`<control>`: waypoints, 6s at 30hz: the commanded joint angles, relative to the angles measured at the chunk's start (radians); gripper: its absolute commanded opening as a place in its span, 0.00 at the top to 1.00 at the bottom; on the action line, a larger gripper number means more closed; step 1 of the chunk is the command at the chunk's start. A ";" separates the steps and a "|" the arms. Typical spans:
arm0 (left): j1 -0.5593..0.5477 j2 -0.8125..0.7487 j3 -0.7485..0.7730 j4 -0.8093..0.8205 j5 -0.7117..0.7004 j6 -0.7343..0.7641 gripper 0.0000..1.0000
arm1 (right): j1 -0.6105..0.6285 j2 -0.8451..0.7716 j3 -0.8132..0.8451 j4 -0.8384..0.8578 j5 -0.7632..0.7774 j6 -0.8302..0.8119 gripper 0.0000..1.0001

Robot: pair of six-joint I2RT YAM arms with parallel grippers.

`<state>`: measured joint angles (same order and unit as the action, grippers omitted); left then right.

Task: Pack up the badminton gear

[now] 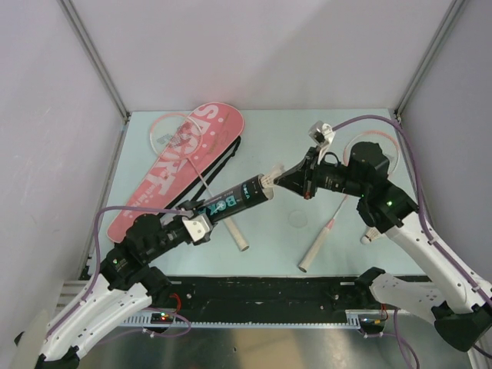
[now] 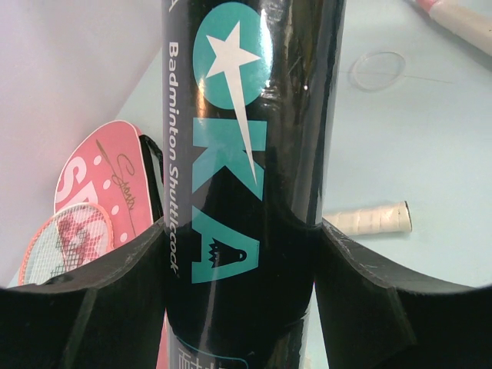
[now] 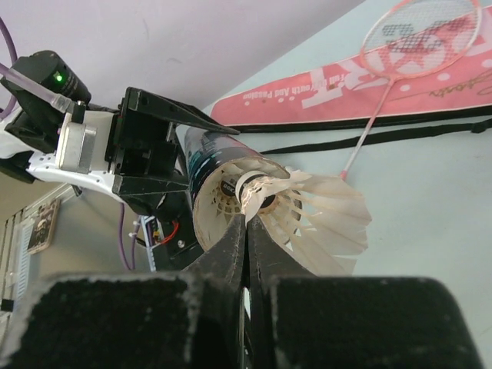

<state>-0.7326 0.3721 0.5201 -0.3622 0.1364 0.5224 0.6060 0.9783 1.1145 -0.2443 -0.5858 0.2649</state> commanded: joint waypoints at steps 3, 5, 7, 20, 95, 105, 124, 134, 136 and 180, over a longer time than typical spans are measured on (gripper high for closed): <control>0.000 -0.016 0.042 0.054 0.079 -0.003 1.00 | 0.067 0.034 -0.021 0.057 -0.036 0.015 1.00; 0.000 -0.016 0.044 0.055 0.087 -0.002 1.00 | 0.091 0.038 -0.044 0.096 -0.043 0.038 1.00; 0.001 -0.016 0.047 0.054 0.087 -0.003 1.00 | 0.114 0.049 -0.053 0.115 -0.042 0.048 1.00; -0.001 -0.028 0.048 0.055 0.091 0.000 1.00 | 0.181 0.121 -0.063 0.158 -0.043 0.115 0.89; 0.000 -0.113 0.198 0.152 -0.843 -0.013 1.00 | 0.783 1.106 0.201 0.615 1.231 0.142 0.32; 0.000 -0.117 0.185 0.153 -0.832 -0.012 1.00 | 0.779 1.146 0.251 0.568 1.327 0.130 0.66; -0.001 -0.176 0.117 0.150 -0.671 0.018 1.00 | 0.634 0.792 0.105 0.462 1.016 0.122 1.00; 0.001 -0.236 0.026 0.101 -0.274 0.163 1.00 | 0.259 0.316 0.012 0.124 0.494 0.087 1.00; 0.001 -0.231 0.016 0.091 -0.193 0.183 1.00 | 0.179 0.221 0.013 0.059 0.385 0.058 1.00; 0.001 -0.037 0.053 0.016 0.186 0.391 1.00 | 0.059 -0.069 0.013 -0.259 -0.039 0.103 1.00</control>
<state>-0.7326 0.3344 0.5201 -0.4072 0.2802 0.8822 0.6132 0.8890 1.1259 -0.5671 -0.7525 0.3435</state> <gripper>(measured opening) 0.675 0.010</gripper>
